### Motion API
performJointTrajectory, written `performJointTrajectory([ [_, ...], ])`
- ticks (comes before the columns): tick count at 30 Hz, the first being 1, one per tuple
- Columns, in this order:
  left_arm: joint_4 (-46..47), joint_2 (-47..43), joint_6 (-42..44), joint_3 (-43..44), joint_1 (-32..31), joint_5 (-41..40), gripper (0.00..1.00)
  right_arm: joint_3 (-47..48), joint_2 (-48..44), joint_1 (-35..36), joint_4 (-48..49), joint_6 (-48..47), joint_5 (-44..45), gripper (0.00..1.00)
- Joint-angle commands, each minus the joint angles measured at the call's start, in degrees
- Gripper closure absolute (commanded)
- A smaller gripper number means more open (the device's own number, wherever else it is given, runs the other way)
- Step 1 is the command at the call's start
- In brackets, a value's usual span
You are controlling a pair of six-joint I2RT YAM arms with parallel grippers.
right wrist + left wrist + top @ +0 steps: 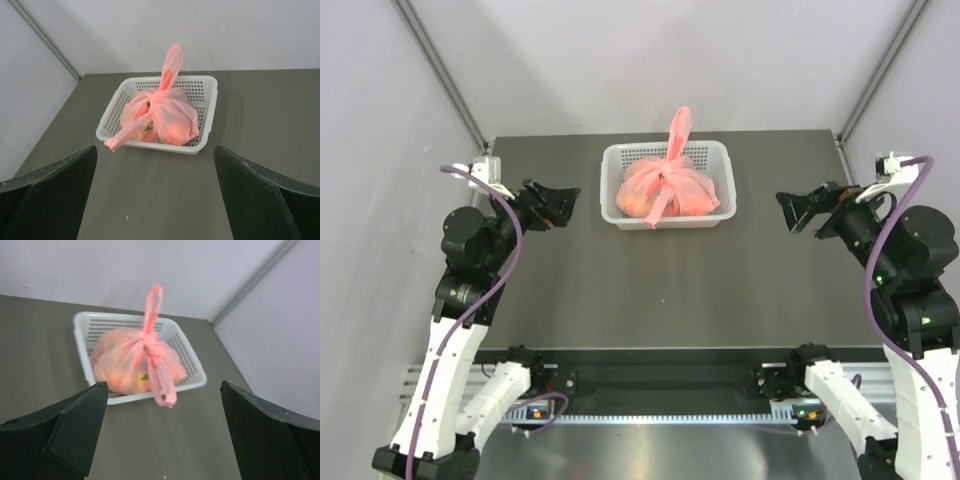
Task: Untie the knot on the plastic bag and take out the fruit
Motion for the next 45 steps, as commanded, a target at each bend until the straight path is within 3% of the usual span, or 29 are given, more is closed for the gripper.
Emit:
performJointTrajectory([
  [1,3.90,0.63,-3.06,-0.76,-0.20,11.99,0.01,3.80,1.91,0.41,-2.35,-4.06,-3.98,0.00],
  [7,0.48,8.43,-2.19,2.04,-1.17,22.10,0.01,2.23,9.37,0.75,-3.31,-10.40,-2.14,0.00],
  [9,-3.63,10.64,0.97,5.38,-4.50,20.71,0.01,2.66,14.73,2.33,-3.67,-11.89,-0.39,0.00],
  [12,-6.12,14.34,3.78,9.34,-8.46,17.89,0.01,3.27,20.53,10.49,-1.65,-14.35,8.92,0.00],
  [19,-5.94,19.17,5.37,11.54,-10.04,14.82,0.01,9.42,33.89,17.18,2.13,-20.94,10.70,0.00],
  [32,-6.56,30.16,7.13,18.57,-10.14,1.99,0.01,26.55,62.09,18.42,5.91,-23.85,8.77,0.04],
  [38,-5.51,35.17,8.36,20.07,-10.14,1.72,0.01,37.45,72.29,18.42,3.55,-23.76,7.19,0.16],
  [45,-2.78,40.61,9.77,21.30,-10.14,-0.04,0.01,42.91,79.34,18.51,1.34,-23.32,6.56,0.16],
])
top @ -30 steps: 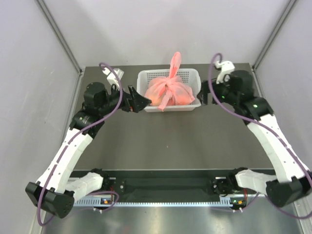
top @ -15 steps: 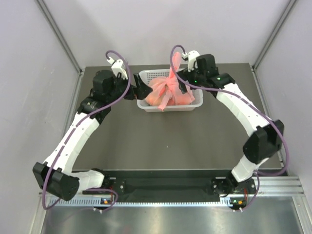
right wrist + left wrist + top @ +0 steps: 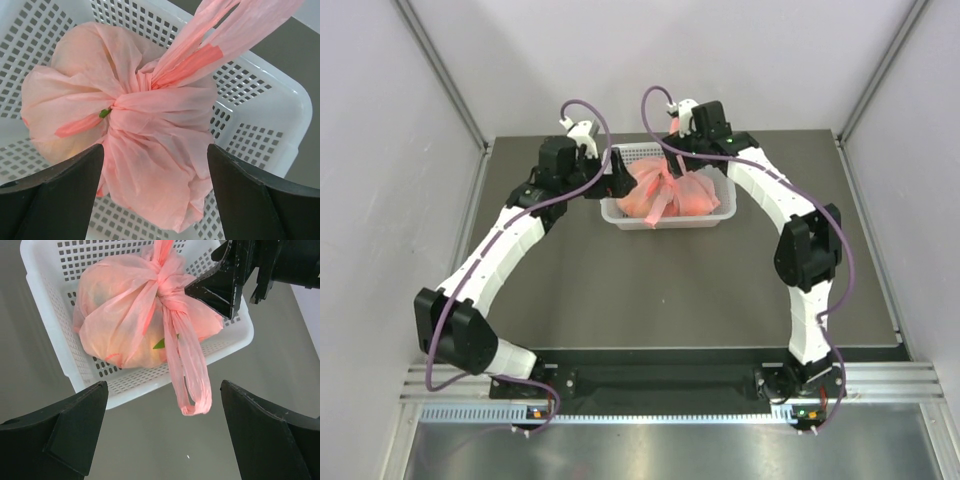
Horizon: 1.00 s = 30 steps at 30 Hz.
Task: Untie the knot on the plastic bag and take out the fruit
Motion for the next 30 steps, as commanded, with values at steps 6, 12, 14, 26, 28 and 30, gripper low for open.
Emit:
performJointTrajectory([
  [6,5.08,7.13,1.57,6.54,-0.06,-1.50,0.01,1.82,3.05,-0.38,-0.87,0.90,-0.80,0.29],
  [12,8.34,12.31,2.80,8.56,-0.06,-2.38,0.02,-0.82,2.44,-1.34,-0.96,1.08,-3.87,0.72],
  [14,9.14,14.08,3.85,9.35,-0.06,-2.65,0.02,-2.22,1.91,-1.43,-0.52,1.17,-4.40,0.87],
  [26,7.02,33.41,10.36,24.90,-0.06,-4.76,0.02,-8.19,-2.48,-2.84,2.73,2.30,-10.46,1.00],
  [28,7.99,34.74,10.97,25.70,-0.06,-2.05,0.02,-9.25,-3.79,-3.63,4.40,3.62,-13.87,1.00],
  [30,8.96,36.06,11.32,25.53,-0.15,-0.72,0.02,-10.31,-4.50,-4.59,5.28,5.11,-16.08,1.00],
])
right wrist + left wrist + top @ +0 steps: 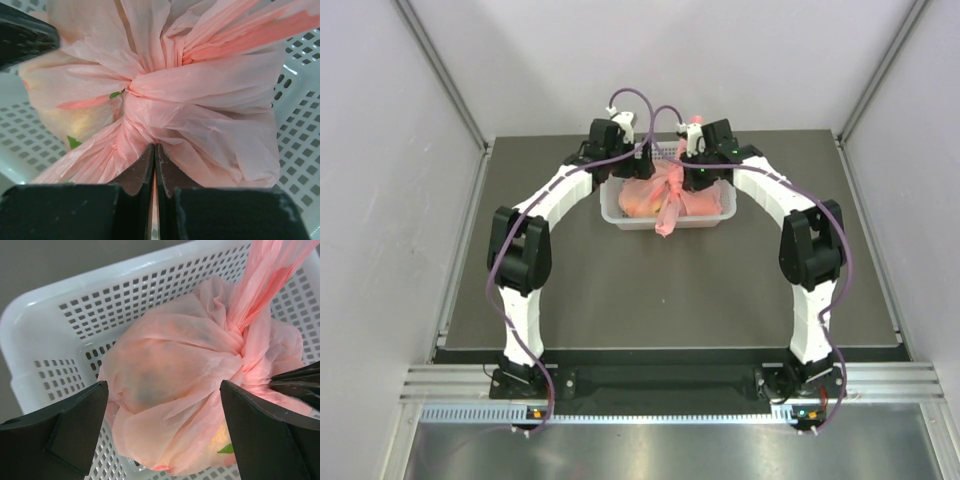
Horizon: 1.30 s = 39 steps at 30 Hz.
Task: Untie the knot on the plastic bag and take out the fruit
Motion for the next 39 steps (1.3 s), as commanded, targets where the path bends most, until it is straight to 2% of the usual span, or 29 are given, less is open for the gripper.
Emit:
performJointTrajectory([
  [1,3.06,1.44,2.89,2.34,-0.15,3.91,0.02,-0.85,-5.42,-1.89,4.71,2.69,-7.69,1.00],
  [7,5.25,3.73,2.99,1.02,-0.23,8.93,0.10,-1.99,-6.30,-3.03,6.83,6.38,-13.06,1.00],
  [12,6.40,5.31,1.31,0.93,-0.32,14.38,0.36,-3.84,-7.18,-3.73,9.38,8.58,-14.56,1.00],
  [13,6.14,5.74,1.14,1.02,-0.32,14.47,0.55,-4.10,-7.62,-3.82,9.64,8.76,-14.57,1.00],
  [14,5.70,5.84,1.05,1.11,-0.24,13.95,0.68,-4.71,-7.80,-4.00,9.90,8.94,-14.48,1.00],
  [16,5.52,5.58,1.05,0.76,-0.32,12.55,1.00,-5.59,-8.50,-4.17,10.17,9.46,-13.61,1.00],
  [21,5.87,1.36,1.93,-2.83,0.38,6.92,1.00,-9.37,-12.79,-5.40,11.66,13.41,-6.50,1.00],
  [22,6.22,0.57,1.93,-3.72,0.82,6.13,1.00,-11.64,-13.94,-5.66,11.84,14.20,-1.17,1.00],
  [28,7.02,-4.09,1.22,-8.91,4.77,6.56,1.00,-21.40,-22.03,-8.39,13.68,19.57,12.75,1.00],
  [30,7.10,-4.62,0.79,-9.97,5.83,7.61,1.00,-22.64,-23.52,-8.83,14.65,18.18,11.99,1.00],
  [32,7.63,-5.32,0.78,-10.67,5.83,8.67,1.00,-21.25,-23.27,-7.35,13.87,13.45,6.98,0.84],
  [33,8.07,-5.41,0.26,-10.84,5.83,9.28,1.00,-19.94,-22.05,-6.55,12.64,11.59,5.66,0.72],
  [34,8.51,-5.50,-0.09,-10.76,5.83,9.55,1.00,-17.57,-21.43,-5.76,11.85,9.92,3.82,0.56],
  [36,8.69,-5.33,-0.97,-10.32,5.83,10.87,1.00,-15.36,-19.76,-3.56,10.17,6.57,3.02,0.41],
  [37,8.77,-5.15,-1.24,-10.23,5.83,11.22,1.00,-14.05,-19.32,-3.12,10.00,5.69,1.53,0.30],
  [39,8.69,-4.89,-1.59,-9.62,5.83,12.27,1.00,-12.46,-17.83,-1.37,10.08,3.67,1.34,0.16],
])
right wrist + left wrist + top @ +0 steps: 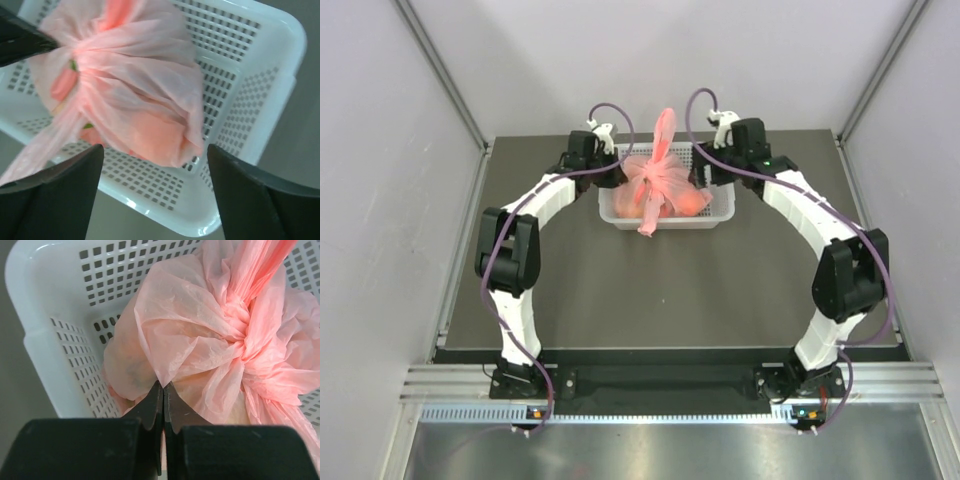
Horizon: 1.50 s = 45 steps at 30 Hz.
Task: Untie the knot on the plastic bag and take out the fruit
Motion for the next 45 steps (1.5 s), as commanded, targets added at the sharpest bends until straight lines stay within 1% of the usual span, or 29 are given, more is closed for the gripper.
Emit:
performJointTrajectory([
  [1,2.92,-2.92,-1.17,0.96,-0.22,2.83,1.00,6.71,2.26,3.10,-0.34,-7.15,-2.27,0.14],
  [3,2.74,-2.92,-1.35,1.49,-0.22,3.18,1.00,9.35,5.24,5.12,-2.62,-9.79,-1.04,0.11],
  [4,2.74,-2.83,-1.35,1.66,-0.22,3.36,1.00,12.15,6.30,5.73,-3.50,-10.50,-0.07,0.11],
  [6,2.48,-2.74,-1.61,2.28,-0.22,3.80,1.00,15.32,10.24,7.49,-6.48,-12.26,3.17,0.11],
  [9,2.30,-2.57,-2.05,2.81,-0.22,4.33,1.00,21.82,14.99,8.55,-9.04,-13.23,5.73,0.11],
  [11,2.30,-2.48,-2.32,2.81,-0.22,4.68,1.00,23.59,17.37,9.08,-10.01,-13.32,5.13,0.11],
  [14,2.47,-2.57,-2.49,2.90,-0.22,4.86,1.00,24.66,19.14,9.60,-10.89,-13.32,4.86,0.13],
  [17,2.83,-2.65,-2.93,2.90,-0.22,5.12,1.00,24.48,20.63,9.69,-11.42,-12.88,4.42,0.22],
  [18,2.91,-2.65,-3.02,2.90,-0.22,5.12,1.00,24.31,20.90,9.69,-11.42,-12.62,5.38,0.27],
  [20,3.00,-2.65,-3.20,2.90,-0.22,5.12,1.00,24.13,21.43,9.43,-10.90,-11.65,5.91,0.34],
  [21,3.00,-2.74,-3.20,2.90,-0.22,5.29,1.00,23.87,21.43,9.26,-10.63,-11.21,5.74,0.48],
  [23,2.74,-2.74,-3.02,2.72,-0.22,4.95,1.00,23.17,20.56,8.82,-9.06,-9.89,5.91,0.65],
  [24,2.57,-2.74,-2.85,2.63,-0.22,4.68,1.00,22.21,20.03,8.73,-8.35,-9.37,6.35,0.85],
  [25,2.30,-2.74,-2.41,2.46,-0.22,4.59,1.00,21.59,18.81,8.29,-7.74,-8.32,6.88,0.94],
  [26,2.13,-2.83,-2.14,2.37,-0.22,3.90,1.00,20.01,18.01,8.03,-6.08,-7.70,8.27,1.00],
  [28,1.77,-2.83,-1.70,2.28,-0.14,3.28,1.00,18.25,16.43,6.80,-4.49,-5.07,9.25,1.00],
  [30,1.51,-2.92,-1.53,2.28,0.13,2.84,1.00,15.79,14.23,5.66,-2.99,-2.52,12.41,1.00],
  [33,1.33,-3.18,-1.44,2.11,0.91,2.14,1.00,12.19,11.51,1.89,-1.93,3.53,15.75,1.00],
  [36,1.33,-3.62,-1.53,1.76,1.88,1.78,1.00,6.22,7.21,-0.93,1.04,8.89,15.94,1.00],
  [39,1.33,-4.06,-1.44,1.23,2.76,1.52,1.00,0.59,2.98,-5.50,3.16,12.77,14.70,1.00],
  [44,1.60,-4.76,-1.53,0.87,3.82,1.52,1.00,-1.88,-0.27,-7.62,2.29,13.93,14.88,1.00],
  [45,1.51,-4.76,-1.53,0.70,3.82,1.60,1.00,-2.15,-0.54,-7.88,2.46,13.32,13.75,0.97],
])
